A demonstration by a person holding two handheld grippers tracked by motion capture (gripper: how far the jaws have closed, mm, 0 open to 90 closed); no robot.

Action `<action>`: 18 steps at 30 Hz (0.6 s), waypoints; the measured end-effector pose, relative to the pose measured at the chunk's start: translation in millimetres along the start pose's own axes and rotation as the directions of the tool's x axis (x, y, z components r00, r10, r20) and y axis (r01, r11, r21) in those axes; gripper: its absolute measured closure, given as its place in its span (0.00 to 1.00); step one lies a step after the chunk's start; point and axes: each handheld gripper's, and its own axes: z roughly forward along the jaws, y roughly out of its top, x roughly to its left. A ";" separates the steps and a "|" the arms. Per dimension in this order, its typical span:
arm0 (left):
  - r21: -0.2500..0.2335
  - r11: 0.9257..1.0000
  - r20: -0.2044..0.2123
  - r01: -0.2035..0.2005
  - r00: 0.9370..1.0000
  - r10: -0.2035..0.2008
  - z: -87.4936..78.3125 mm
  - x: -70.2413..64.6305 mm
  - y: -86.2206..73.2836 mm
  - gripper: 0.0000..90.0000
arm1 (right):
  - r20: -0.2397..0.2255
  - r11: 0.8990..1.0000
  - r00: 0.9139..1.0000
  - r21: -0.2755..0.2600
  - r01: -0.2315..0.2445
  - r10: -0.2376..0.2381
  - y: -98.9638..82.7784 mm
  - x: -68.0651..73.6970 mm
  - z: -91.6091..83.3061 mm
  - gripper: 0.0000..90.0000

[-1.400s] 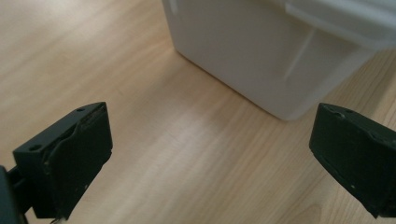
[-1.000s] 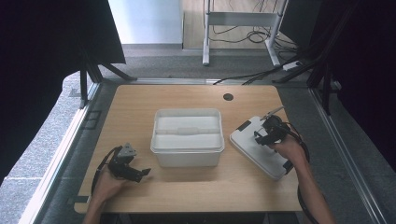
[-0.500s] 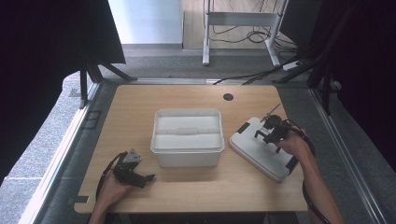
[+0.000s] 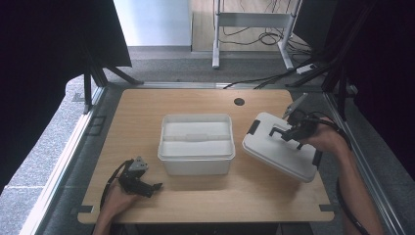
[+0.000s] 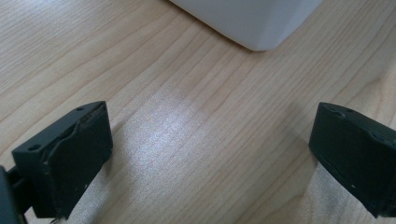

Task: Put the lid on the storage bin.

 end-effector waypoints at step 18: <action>0.003 1.000 0.003 -0.004 1.000 0.004 -0.2 0.0 0.1 0.00 | -0.040 0.959 0.965 -0.130 0.253 -0.260 93.0 34.0 -52.5 0.93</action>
